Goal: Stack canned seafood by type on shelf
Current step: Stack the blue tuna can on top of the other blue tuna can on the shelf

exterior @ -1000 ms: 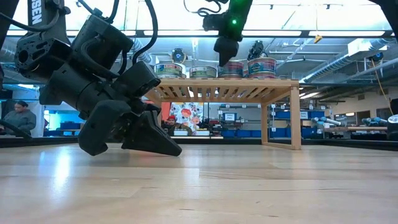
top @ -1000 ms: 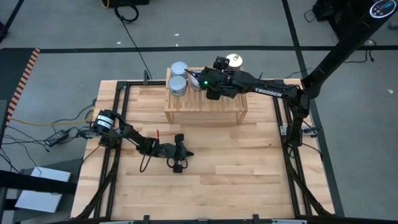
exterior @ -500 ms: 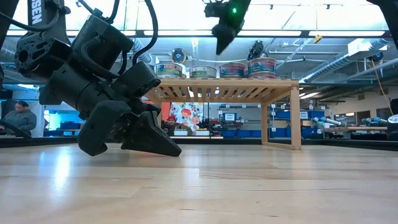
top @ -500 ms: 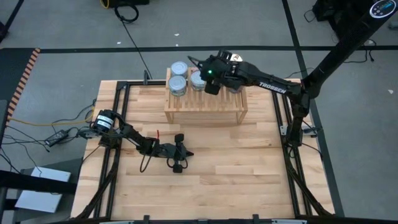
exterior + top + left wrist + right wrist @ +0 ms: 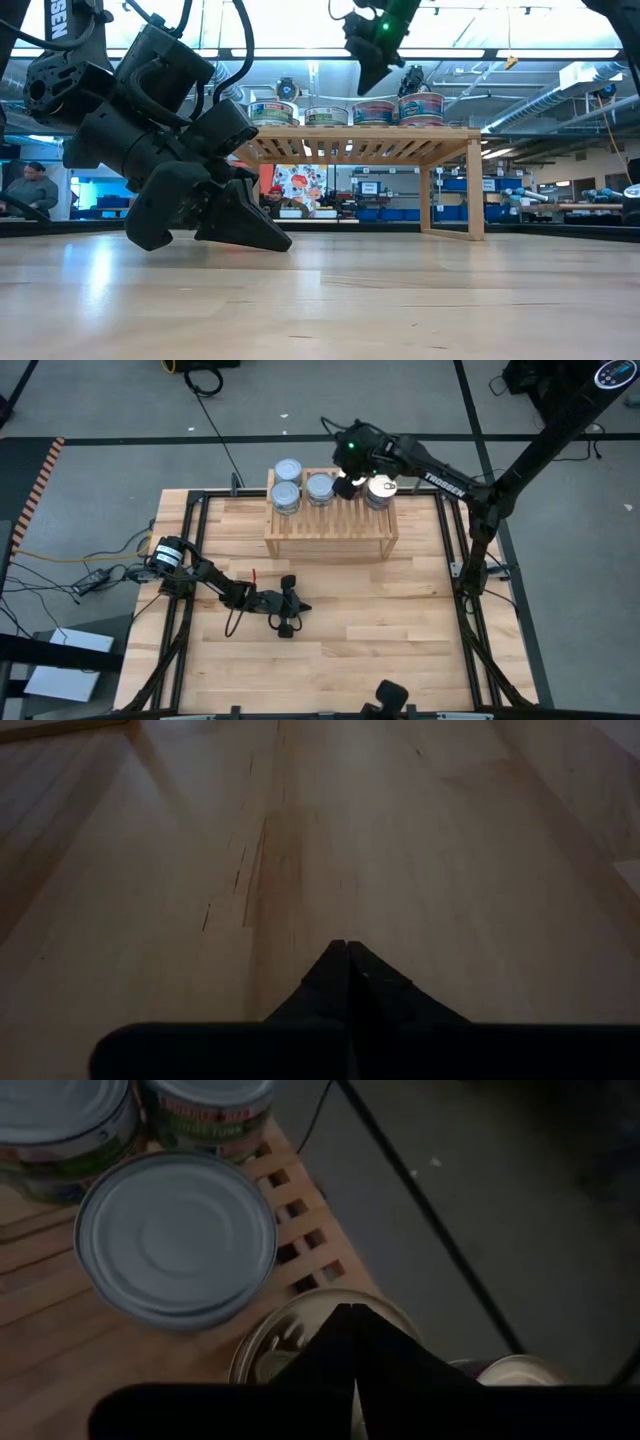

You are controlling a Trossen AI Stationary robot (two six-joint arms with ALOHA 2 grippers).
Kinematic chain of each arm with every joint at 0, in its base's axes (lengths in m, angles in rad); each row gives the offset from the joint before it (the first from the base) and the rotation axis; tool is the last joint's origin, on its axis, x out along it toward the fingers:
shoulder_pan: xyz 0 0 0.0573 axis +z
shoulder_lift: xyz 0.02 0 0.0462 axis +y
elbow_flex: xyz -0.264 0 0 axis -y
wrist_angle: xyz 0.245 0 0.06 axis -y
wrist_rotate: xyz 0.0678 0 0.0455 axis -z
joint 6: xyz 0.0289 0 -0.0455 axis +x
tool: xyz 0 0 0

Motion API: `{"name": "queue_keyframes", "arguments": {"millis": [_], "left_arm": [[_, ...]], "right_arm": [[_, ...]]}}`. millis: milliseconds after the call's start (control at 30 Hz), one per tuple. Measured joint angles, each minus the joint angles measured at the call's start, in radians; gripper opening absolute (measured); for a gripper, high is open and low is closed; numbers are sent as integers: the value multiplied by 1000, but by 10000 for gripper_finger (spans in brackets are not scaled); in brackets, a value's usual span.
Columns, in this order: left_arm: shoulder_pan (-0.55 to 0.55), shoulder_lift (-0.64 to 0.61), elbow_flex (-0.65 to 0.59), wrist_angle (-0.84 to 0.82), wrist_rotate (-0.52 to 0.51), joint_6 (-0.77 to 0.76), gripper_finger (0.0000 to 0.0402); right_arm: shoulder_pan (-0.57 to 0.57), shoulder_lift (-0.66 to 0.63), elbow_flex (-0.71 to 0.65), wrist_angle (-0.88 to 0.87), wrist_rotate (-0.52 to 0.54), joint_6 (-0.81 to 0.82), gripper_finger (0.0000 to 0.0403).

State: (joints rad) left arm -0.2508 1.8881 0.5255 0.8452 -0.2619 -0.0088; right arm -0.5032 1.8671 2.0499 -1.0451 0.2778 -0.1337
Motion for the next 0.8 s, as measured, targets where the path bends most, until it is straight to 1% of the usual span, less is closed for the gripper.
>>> {"name": "queue_keyframes", "arguments": {"millis": [100, 233, 367, 533, 800], "left_arm": [[0, 0, 0, 0, 0, 0, 4], [0, 0, 0, 0, 0, 0, 4], [0, 0, 0, 0, 0, 0, 4], [0, 0, 0, 0, 0, 0, 4], [0, 0, 0, 0, 0, 0, 4]], "right_arm": [[-20, 0, -9, -9, -54, 1, 7], [-31, 0, -43, -13, -116, 3, 10], [-29, 0, -75, 11, -119, -8, 7], [-22, 0, -81, 31, -122, -26, 7], [-21, 0, -83, 61, -169, -34, 7]]}}
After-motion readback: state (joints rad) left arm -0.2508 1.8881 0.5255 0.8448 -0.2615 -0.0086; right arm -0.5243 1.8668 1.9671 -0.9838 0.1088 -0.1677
